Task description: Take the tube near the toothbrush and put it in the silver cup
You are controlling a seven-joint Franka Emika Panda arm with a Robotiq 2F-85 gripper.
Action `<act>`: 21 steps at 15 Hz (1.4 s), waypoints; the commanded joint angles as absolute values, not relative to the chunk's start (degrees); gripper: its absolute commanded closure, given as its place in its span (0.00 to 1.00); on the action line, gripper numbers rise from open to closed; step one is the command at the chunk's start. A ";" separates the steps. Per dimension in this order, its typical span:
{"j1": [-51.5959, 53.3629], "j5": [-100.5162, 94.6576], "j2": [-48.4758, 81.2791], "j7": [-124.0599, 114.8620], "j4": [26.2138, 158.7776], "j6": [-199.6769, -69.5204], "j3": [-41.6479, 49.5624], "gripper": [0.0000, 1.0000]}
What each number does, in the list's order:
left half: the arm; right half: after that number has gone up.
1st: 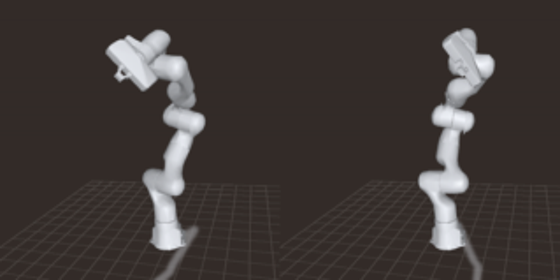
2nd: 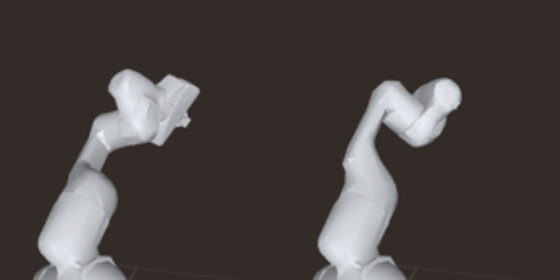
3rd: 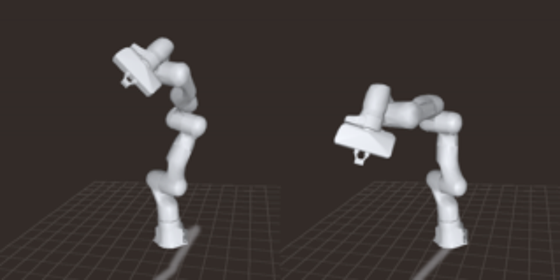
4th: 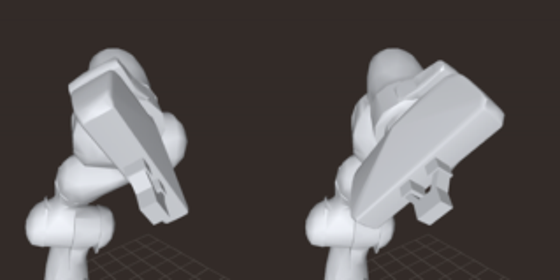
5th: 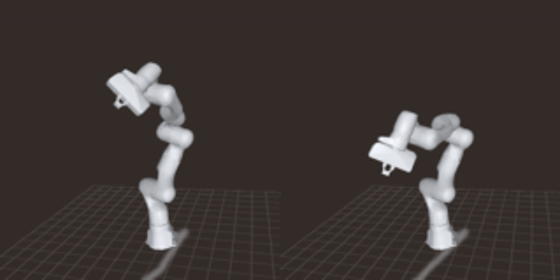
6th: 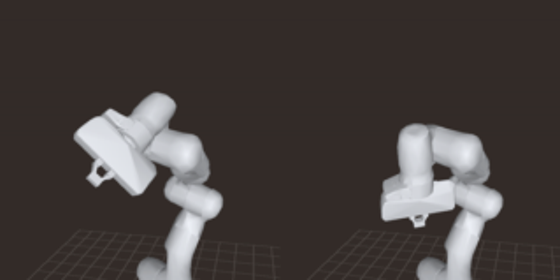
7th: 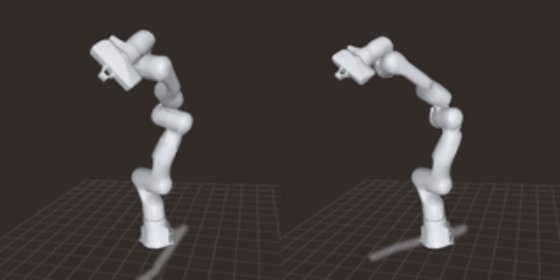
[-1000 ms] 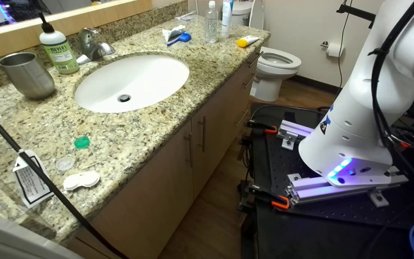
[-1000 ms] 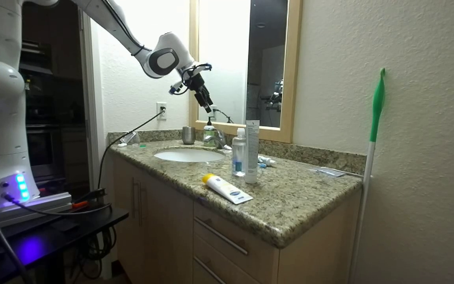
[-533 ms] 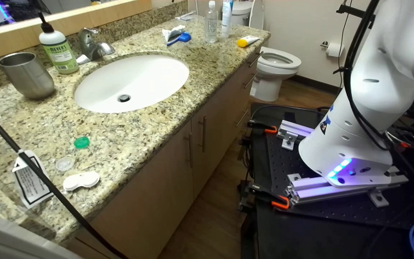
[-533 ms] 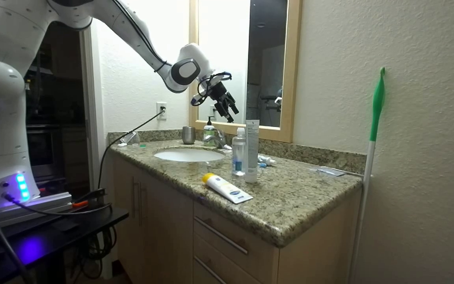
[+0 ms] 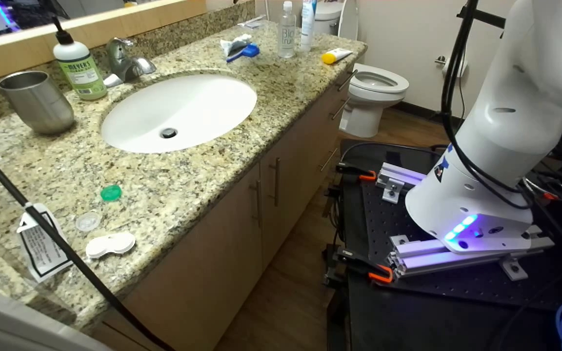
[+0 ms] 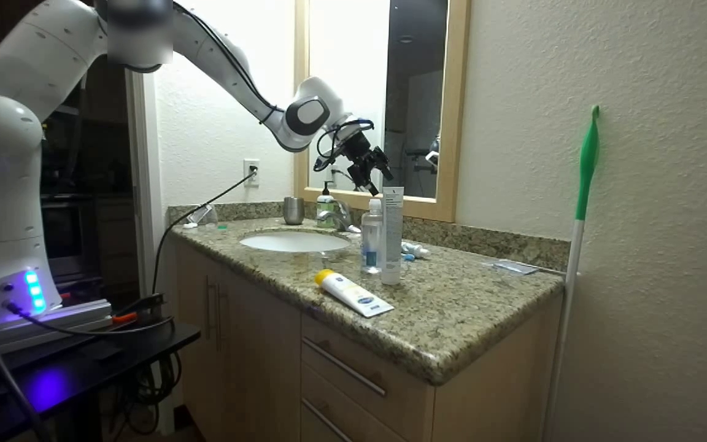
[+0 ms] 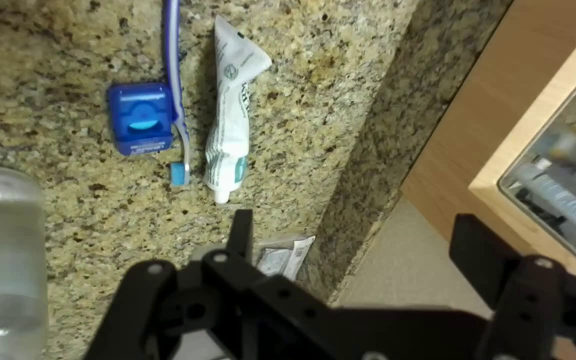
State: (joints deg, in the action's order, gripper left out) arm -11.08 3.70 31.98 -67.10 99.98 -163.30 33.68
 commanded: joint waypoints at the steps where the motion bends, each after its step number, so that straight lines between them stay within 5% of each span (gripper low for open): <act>1: -14.43 7.84 41.22 -75.16 86.74 -152.42 33.00 0.00; 5: -20.73 11.15 45.11 -78.61 78.36 -137.82 26.44 0.00; 10: -19.57 9.01 42.81 -73.90 82.71 -139.94 26.54 0.00; 15: -28.31 10.58 48.48 -59.48 72.68 -128.52 18.72 0.00; 21: -27.37 8.98 50.79 -62.53 71.39 -133.90 21.85 0.00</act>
